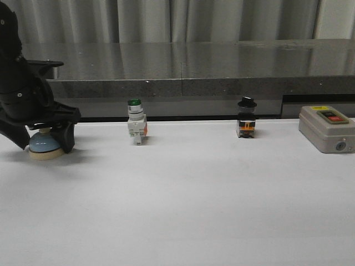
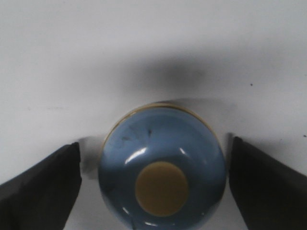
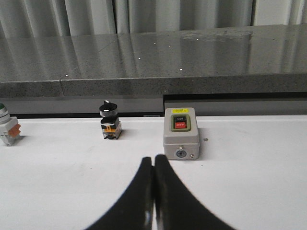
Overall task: Place and press bell with both arms
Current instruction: 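Lower the left gripper over the blue bell and close on it, then lift the bell with the left gripper and carry it toward table center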
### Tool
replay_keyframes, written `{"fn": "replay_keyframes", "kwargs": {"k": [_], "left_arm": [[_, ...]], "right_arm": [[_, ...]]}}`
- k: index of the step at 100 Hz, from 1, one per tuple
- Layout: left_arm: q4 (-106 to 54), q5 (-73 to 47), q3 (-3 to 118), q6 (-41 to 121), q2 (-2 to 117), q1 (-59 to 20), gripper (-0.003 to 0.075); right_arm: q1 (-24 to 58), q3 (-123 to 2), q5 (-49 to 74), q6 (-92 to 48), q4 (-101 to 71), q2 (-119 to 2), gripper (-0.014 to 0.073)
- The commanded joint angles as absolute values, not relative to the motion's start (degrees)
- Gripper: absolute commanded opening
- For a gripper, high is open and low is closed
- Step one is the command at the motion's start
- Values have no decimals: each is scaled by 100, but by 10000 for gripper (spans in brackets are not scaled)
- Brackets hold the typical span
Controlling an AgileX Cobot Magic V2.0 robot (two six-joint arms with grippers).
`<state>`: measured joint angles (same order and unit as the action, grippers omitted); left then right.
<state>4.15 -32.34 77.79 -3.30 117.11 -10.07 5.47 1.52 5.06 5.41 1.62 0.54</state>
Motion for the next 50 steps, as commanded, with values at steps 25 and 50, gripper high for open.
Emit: {"fn": "replay_keyframes", "kwargs": {"k": [25, 50], "left_arm": [[410, -2999, 7952, -386, 11444, -1039, 540], [410, -3034, 7952, -386, 11444, -1039, 220]], "right_arm": [[509, 74, 36, 548, 181, 147, -60], [509, 74, 36, 548, 181, 147, -60]]}}
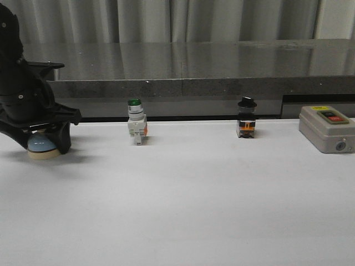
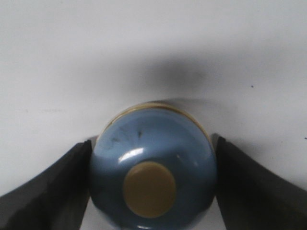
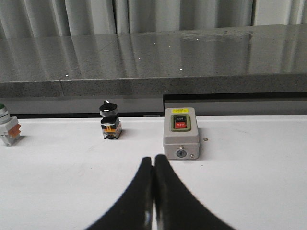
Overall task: Place and press bell with both arms
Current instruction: 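Lift the bell with the left gripper and carry it toward table center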
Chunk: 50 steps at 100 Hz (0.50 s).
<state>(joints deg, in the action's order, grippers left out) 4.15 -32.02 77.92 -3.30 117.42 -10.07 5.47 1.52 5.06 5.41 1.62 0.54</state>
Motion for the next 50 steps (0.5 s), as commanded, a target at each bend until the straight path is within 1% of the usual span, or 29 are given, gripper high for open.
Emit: {"fn": "replay_keyframes", "kwargs": {"k": [1, 10, 34, 50], "left_arm": [[410, -3044, 7952, -386, 11444, -1039, 209], [410, -3156, 7952, -386, 11397, -1039, 177], [410, -3450, 7952, -386, 10837, -1102, 177], [410, -3527, 7952, -363, 10296, -1477, 177]], "right_arm": [[509, 74, 36, 548, 181, 147, -60], [509, 74, 36, 548, 181, 147, -60], [509, 74, 36, 548, 181, 147, -60], [509, 74, 36, 548, 181, 147, -60]]}}
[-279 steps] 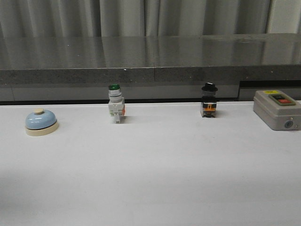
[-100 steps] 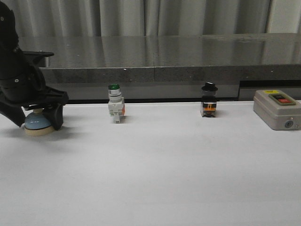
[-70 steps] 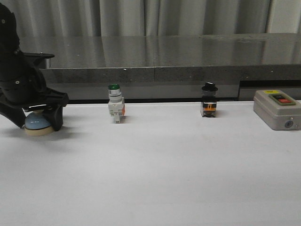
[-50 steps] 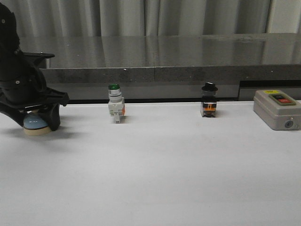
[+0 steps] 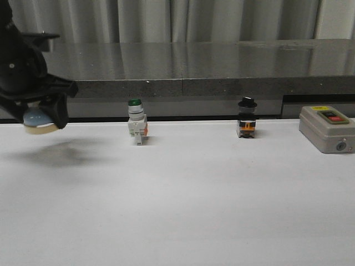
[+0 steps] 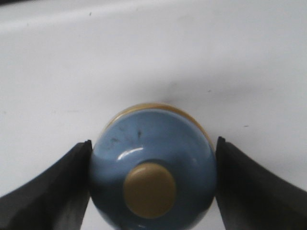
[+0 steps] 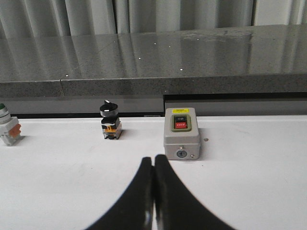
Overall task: Place and press bell with both arms
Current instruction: 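Lift the bell with the left gripper and carry it toward table center, then lower the bell onto the table center and open the left gripper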
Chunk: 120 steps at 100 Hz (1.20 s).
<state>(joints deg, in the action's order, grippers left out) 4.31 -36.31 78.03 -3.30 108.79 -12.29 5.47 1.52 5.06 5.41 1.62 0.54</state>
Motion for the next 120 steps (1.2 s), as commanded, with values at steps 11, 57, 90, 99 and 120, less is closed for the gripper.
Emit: {"fn": "replay_keyframes", "kwargs": {"k": [11, 57, 90, 99, 120], "left_arm": [[410, -3567, 7952, -339, 10113, -1912, 177], [410, -2990, 7952, -339, 10582, -3708, 179], [400, -2848, 8300, -339, 11326, -4132, 180], [368, -2893, 8349, -339, 11422, -4176, 181], [367, -3011, 8349, -299, 11462, -4224, 340]], "right_arm": [[509, 74, 36, 548, 181, 147, -60], [509, 74, 36, 548, 181, 147, -60], [509, 74, 36, 548, 181, 147, -60], [509, 74, 36, 548, 181, 147, -60], [509, 74, 36, 548, 181, 147, -60]]}}
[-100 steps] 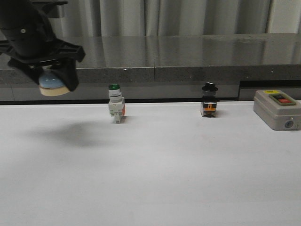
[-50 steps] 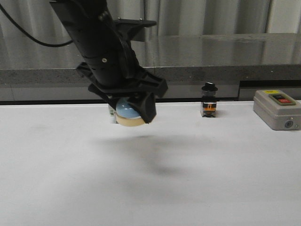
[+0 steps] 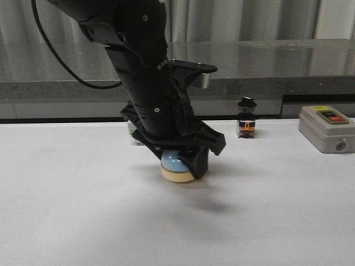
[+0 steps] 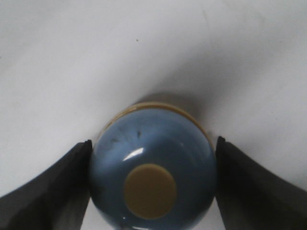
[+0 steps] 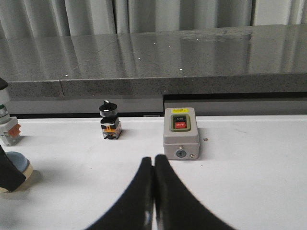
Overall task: Place and press bell with both arms
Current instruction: 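Lower the bell onto the table center and open the left gripper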
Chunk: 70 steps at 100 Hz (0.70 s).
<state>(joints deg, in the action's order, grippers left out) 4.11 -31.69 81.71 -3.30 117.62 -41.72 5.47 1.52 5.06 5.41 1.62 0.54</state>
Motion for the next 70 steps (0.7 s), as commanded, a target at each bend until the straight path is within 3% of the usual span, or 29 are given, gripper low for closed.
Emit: {"fn": "replay_keyframes", "kwargs": {"k": [1, 15, 29, 70], "left_arm": [[367, -3011, 8349, -298, 11462, -4224, 359], [367, -3053, 8349, -250, 11462, -4238, 519], [342, -3090, 8349, -250, 11462, -4238, 590], [304, -3100, 8349, -250, 11219, -4227, 603]], "right_arm": [[509, 74, 36, 548, 181, 147, -60], [509, 74, 36, 548, 181, 147, -60], [509, 74, 36, 548, 181, 147, -60], [509, 74, 36, 548, 181, 147, -60]]}}
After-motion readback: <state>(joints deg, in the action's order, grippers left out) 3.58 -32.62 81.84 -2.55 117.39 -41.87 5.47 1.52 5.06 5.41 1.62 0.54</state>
